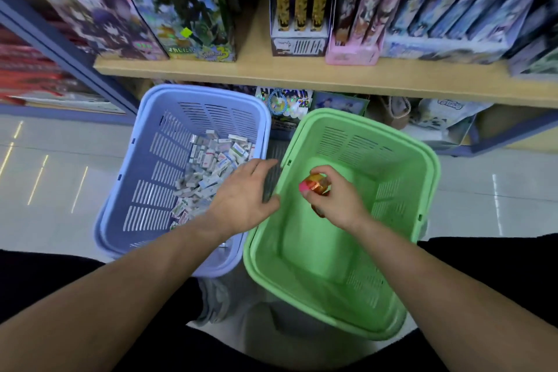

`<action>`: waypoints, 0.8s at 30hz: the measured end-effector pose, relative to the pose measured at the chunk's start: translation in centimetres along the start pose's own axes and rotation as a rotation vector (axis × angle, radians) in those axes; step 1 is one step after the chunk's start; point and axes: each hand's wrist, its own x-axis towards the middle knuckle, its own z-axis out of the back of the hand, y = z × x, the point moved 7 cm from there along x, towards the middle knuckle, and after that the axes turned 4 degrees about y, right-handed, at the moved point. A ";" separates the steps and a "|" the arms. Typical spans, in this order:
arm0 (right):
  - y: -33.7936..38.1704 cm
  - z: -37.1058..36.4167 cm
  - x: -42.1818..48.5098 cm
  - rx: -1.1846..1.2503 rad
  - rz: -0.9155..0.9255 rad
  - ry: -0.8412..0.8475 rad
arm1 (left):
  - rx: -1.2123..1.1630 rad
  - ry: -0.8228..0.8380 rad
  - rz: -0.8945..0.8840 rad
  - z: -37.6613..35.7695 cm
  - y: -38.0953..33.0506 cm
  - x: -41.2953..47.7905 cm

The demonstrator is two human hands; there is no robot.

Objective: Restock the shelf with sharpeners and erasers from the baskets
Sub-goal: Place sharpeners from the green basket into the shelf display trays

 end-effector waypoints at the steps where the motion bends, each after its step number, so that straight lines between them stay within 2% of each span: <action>1: 2.0 1.1 -0.7 0.057 0.033 -0.039 | -0.080 -0.004 0.005 1.2 -0.6 -0.1; 7: 10.3 4.3 -5.4 0.250 0.195 0.001 | -0.353 -0.105 -0.244 7.4 -7.2 -2.4; 11: 13.8 4.7 -7.8 0.426 0.256 0.058 | -0.558 -0.241 -0.325 10.3 -9.5 -4.9; 14: 15.1 4.5 -8.3 0.597 0.257 0.125 | -0.682 -0.266 -0.306 12.2 -9.6 -5.4; 18: 14.5 4.7 -7.6 0.874 0.193 0.192 | -0.825 -0.339 -0.175 13.6 -8.0 -5.3; 22: 13.9 6.2 -7.0 0.956 0.183 0.182 | -0.774 -0.368 -0.094 14.3 -6.0 -4.8; 24: 13.8 6.6 -6.9 0.997 0.187 0.189 | -0.851 -0.341 -0.074 14.2 -5.9 -4.4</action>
